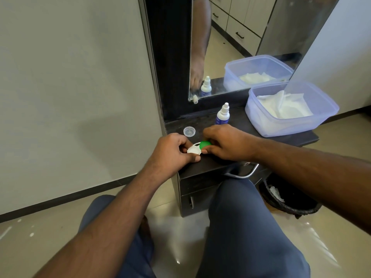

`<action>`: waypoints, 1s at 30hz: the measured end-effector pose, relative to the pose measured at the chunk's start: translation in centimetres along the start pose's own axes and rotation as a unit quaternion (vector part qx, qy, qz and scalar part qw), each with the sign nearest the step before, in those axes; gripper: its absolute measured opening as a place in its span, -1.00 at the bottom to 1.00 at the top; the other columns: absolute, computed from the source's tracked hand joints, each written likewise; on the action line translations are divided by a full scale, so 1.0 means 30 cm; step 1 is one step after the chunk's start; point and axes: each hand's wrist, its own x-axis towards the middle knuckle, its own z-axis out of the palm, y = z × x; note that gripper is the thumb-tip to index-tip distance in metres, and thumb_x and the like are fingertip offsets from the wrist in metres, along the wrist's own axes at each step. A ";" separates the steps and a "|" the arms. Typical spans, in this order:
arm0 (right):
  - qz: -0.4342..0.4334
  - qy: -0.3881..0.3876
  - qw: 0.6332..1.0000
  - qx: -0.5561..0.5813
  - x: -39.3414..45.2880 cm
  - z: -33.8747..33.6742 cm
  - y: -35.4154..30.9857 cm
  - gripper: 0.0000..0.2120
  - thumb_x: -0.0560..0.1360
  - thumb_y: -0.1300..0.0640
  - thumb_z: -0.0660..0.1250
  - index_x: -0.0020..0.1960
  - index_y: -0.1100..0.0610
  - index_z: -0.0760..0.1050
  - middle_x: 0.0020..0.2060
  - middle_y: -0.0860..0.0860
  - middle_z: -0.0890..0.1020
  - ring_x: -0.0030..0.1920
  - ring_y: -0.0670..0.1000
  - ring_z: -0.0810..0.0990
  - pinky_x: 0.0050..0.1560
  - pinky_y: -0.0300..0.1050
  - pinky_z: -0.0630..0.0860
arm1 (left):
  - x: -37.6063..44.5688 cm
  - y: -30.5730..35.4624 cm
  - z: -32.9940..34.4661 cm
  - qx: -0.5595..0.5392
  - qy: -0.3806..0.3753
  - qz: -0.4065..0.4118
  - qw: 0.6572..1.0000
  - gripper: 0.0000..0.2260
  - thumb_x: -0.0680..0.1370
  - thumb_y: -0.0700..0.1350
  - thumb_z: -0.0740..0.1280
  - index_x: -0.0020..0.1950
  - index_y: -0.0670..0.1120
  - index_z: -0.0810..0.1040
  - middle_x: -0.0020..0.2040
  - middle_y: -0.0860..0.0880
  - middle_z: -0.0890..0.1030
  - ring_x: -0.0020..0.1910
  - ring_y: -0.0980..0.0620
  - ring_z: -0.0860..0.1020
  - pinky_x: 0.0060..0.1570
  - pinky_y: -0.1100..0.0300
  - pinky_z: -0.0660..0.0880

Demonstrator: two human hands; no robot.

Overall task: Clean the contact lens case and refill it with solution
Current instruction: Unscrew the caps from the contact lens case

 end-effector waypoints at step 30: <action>-0.110 -0.041 0.991 -0.057 -0.019 -0.019 0.023 -0.72 0.56 -0.06 0.25 0.14 0.13 0.45 -0.01 0.02 0.54 -0.06 -0.06 0.47 0.02 -0.16 0.44 | -0.009 0.030 -0.055 0.032 -0.065 0.000 0.997 -0.79 0.30 -0.08 0.58 -0.11 -0.06 0.68 -0.21 0.05 0.61 -0.23 0.09 0.56 -0.31 0.26 0.47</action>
